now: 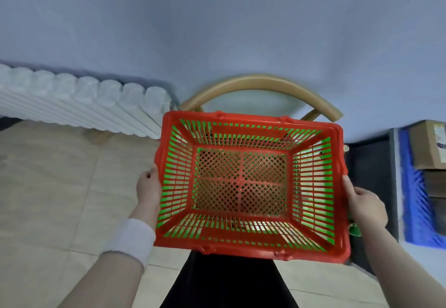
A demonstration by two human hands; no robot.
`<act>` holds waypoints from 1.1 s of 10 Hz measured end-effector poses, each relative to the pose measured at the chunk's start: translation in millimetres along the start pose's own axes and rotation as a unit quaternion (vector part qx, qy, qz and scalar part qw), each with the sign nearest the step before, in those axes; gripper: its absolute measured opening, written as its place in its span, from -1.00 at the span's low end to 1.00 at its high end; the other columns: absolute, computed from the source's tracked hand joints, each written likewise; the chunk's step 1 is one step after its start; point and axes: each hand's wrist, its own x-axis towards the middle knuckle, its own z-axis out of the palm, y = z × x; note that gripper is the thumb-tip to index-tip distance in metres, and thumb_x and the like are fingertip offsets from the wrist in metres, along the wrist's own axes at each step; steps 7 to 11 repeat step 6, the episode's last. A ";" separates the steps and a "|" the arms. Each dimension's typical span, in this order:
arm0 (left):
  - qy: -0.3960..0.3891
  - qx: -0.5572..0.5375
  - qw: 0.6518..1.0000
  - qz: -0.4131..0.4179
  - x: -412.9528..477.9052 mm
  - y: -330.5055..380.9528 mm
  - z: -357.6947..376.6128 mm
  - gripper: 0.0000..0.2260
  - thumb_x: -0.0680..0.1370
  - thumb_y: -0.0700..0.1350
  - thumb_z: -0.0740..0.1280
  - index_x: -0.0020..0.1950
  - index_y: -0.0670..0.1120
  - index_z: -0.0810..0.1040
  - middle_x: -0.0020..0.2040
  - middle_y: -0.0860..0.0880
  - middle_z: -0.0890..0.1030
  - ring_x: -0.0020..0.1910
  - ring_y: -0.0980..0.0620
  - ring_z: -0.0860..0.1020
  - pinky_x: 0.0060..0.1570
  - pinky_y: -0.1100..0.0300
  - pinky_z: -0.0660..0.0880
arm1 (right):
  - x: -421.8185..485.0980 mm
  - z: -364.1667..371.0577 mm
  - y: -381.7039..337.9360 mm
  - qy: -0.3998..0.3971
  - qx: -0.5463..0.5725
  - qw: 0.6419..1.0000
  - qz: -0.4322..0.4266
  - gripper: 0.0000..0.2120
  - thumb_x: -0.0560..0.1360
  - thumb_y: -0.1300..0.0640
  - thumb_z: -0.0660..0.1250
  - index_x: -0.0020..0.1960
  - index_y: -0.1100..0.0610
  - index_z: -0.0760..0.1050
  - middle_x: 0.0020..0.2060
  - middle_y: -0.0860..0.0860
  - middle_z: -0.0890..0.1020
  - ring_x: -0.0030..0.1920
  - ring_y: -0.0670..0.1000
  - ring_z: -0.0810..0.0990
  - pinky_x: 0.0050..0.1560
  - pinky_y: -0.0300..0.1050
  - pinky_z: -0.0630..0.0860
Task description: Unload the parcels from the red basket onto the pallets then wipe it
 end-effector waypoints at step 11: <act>-0.041 -0.030 0.998 -0.046 0.4 -14.9 -9.6 -0.69 0.60 0.03 0.15 0.11 -0.17 0.50 -0.02 -0.14 0.60 -0.06 -0.14 0.59 0.03 -0.03 0.53 | -16.0 -4.9 18.1 0.099 0.039 0.994 0.011 -0.58 0.42 -0.23 0.31 -0.11 0.15 0.48 -0.28 0.10 0.55 -0.36 0.09 0.45 -0.37 -0.16 0.33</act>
